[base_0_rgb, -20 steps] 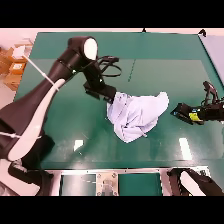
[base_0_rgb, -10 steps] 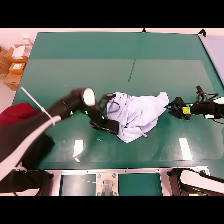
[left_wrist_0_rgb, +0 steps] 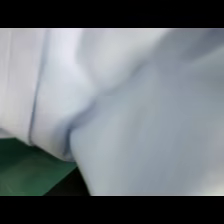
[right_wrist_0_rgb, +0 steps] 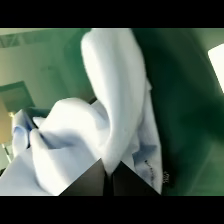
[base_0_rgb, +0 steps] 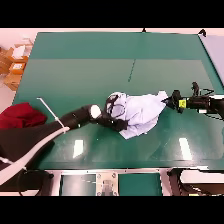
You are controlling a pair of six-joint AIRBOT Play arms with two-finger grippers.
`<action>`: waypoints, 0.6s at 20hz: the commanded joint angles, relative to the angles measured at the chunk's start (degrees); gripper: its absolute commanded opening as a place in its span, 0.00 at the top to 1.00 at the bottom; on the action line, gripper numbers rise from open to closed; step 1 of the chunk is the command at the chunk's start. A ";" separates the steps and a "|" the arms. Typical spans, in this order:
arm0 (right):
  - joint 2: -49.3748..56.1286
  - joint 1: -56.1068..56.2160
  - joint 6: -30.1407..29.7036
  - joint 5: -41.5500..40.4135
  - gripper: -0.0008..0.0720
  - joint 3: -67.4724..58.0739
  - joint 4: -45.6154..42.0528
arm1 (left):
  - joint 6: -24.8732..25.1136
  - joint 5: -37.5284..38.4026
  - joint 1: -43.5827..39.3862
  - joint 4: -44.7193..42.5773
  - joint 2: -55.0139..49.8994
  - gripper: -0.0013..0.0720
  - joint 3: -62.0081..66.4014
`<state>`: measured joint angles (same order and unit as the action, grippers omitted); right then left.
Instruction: Fold the shirts.
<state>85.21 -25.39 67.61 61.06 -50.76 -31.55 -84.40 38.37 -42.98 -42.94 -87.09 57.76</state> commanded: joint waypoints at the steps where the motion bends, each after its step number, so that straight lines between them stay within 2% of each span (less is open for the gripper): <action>1: 0.11 -0.42 -2.32 3.78 0.97 -3.19 3.04 | -0.24 11.19 5.35 -11.34 3.85 0.94 5.55; 4: -3.82 -2.10 -0.44 11.65 0.97 -13.46 3.30 | -6.93 28.72 13.27 -35.69 14.32 0.94 16.44; 6: -9.35 -2.64 1.38 13.62 0.97 -21.84 5.75 | -7.04 35.15 16.98 -45.38 21.42 0.94 25.03; 9: -18.84 -2.64 3.21 13.51 0.97 -34.71 9.66 | -2.75 39.43 18.91 -48.63 29.31 0.94 39.47; 12: -27.50 -3.43 6.23 12.63 0.97 -47.56 9.51 | -0.04 40.46 18.91 -47.25 33.24 0.94 51.47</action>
<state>65.04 -28.16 70.96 73.91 -87.42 -23.29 -87.11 74.63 -25.28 -86.26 -58.74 97.95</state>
